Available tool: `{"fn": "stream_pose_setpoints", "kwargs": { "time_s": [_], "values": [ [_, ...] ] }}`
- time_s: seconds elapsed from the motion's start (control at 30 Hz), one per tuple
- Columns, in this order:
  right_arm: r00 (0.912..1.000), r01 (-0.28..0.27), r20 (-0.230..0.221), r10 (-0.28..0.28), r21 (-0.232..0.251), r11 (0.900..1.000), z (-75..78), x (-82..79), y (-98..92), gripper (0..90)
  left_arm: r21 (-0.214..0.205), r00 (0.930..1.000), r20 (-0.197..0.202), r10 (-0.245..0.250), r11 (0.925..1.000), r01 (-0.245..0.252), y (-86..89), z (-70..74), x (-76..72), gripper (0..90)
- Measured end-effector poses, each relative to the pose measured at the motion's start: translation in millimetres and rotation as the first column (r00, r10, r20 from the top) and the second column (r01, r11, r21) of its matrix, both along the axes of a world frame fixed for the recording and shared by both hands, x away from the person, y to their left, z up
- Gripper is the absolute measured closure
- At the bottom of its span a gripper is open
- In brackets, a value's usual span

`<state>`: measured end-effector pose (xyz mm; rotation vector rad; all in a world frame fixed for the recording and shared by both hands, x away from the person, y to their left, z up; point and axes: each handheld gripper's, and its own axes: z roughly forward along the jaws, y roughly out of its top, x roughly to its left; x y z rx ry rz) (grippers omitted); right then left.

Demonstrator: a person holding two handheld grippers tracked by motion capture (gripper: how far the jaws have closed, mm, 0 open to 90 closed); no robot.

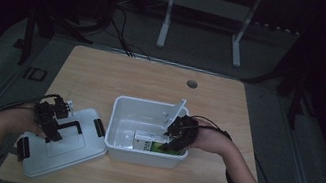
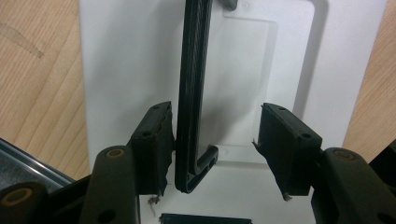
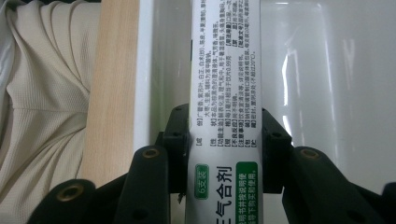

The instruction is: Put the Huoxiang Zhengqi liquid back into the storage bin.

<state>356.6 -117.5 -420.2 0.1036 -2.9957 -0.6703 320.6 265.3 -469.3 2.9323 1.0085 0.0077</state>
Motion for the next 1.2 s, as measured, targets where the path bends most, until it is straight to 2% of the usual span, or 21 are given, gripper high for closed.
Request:
{"fn": "stream_pose_setpoints", "kwargs": {
  "time_s": [0.23,0.33,0.57,0.67,0.87,1.03,1.2],
  "values": [
    [1.0,-0.001,-0.008,0.001,-0.032,0.9995,-12.7,2.8,7.5,63.5,0.0,1.0,0.0,-0.001,1.0,0.001,-0.2,-1.0,0.2,45.2],
    [0.9997,-0.005,-0.026,0.004,-0.042,0.9991,-17.5,4.4,9.9,63.5,0.0,1.0,0.0,0.002,1.0,-0.002,0.1,-1.6,0.2,45.2],
    [0.9997,0.007,-0.024,-0.009,-0.109,0.994,-27.5,7.5,18.3,63.4,-0.006,1.0,0.0,0.001,1.0,-0.001,0.4,-2.4,-0.1,45.2],
    [0.9993,0.003,-0.037,-0.008,-0.134,0.991,-32.5,8.4,21.1,63.4,-0.005,1.0,0.0,0.002,1.0,-0.002,0.9,-2.1,-0.4,45.2],
    [0.9988,0.014,-0.045,-0.02,-0.125,0.9921,-34.0,10.1,22.8,62.6,-0.006,1.0,0.001,0.0,1.0,0.0,2.3,-1.8,-0.3,45.1],
    [0.9995,0.015,-0.025,-0.019,-0.157,0.9874,-35.3,9.2,24.3,60.2,-0.009,1.0,0.0,0.001,1.0,-0.001,1.5,-1.1,-1.0,45.2],
    [0.9991,0.037,-0.015,-0.039,-0.12,0.9921,-27.0,10.0,22.2,56.4,-0.011,1.0,-0.004,-0.002,0.9999,0.002,0.0,-1.4,-1.3,45.2]
  ]
}}
